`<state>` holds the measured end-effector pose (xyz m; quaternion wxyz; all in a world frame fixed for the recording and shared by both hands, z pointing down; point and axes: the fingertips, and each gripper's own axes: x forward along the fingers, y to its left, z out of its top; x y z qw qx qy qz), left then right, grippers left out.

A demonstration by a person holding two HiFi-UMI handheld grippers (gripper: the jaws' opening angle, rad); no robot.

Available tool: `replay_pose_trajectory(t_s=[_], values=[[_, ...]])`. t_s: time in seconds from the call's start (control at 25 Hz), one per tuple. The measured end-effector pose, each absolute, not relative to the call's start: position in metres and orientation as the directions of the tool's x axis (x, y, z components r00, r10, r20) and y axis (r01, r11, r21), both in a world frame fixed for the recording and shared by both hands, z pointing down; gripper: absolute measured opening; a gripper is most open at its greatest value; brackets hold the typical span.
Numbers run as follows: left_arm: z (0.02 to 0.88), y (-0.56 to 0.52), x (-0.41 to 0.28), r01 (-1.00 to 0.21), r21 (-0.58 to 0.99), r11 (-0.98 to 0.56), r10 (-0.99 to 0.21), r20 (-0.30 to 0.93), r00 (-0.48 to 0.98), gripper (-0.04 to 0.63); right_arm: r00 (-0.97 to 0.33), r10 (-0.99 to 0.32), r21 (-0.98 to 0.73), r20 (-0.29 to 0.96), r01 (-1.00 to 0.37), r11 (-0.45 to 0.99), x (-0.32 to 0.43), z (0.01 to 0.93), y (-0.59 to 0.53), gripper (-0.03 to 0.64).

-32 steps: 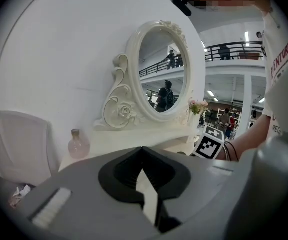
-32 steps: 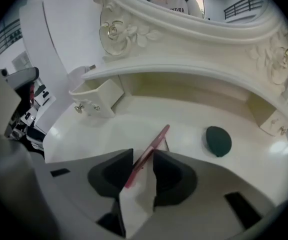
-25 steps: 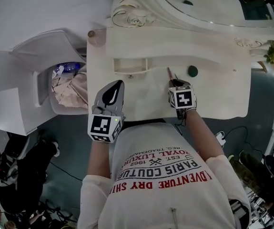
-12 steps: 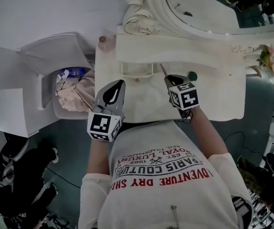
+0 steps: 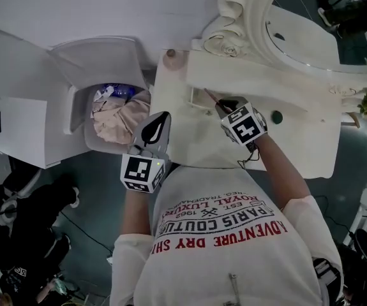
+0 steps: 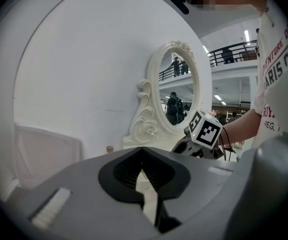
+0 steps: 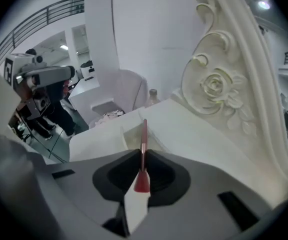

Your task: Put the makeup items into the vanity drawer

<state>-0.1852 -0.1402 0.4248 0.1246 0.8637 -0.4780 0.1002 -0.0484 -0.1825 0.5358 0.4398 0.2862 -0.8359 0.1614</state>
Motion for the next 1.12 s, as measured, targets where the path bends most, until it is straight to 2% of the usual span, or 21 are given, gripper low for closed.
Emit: replay_pose_trajectory(t_s=[0.16,0.4,0.56,0.64,0.72,1.12], values=[[0.432,-0.137,-0.208,-0.875,0.127,-0.466,-0.818,0.316,0.481,0.011,-0.43,-0.239,0.023,0.87,-0.449,0.893,-0.072,0.553,-0.18,0.051],[0.44,-0.142,-0.216,-0.882,0.115,-0.457,-0.822,0.326,0.468,0.011,-0.359,-0.241,0.081,0.902,-0.405,0.91,-0.078,0.572,-0.195,0.051],[0.45,-0.143,-0.218,-0.881,0.118,-0.459,-0.809,0.355,0.469,0.011,-0.372,-0.237,0.04,0.897,-0.466,0.884,-0.08,0.573,-0.198,0.061],[0.452,-0.145,-0.217,-0.876,0.124,-0.466,-0.802,0.359,0.477,0.011,-0.379,-0.243,0.018,0.893,-0.508,0.861,-0.078,0.57,-0.199,0.123],[0.449,-0.146,-0.215,-0.867,0.13,-0.481,-0.796,0.349,0.494,0.011,-0.383,-0.265,0.017,0.885,-0.542,0.84,-0.075,0.563,-0.2,0.149],[0.437,-0.159,-0.169,-0.751,0.112,-0.651,-0.693,0.317,0.648,0.011,-0.335,-0.417,0.061,0.845,-0.713,0.698,-0.021,0.534,-0.181,0.149]])
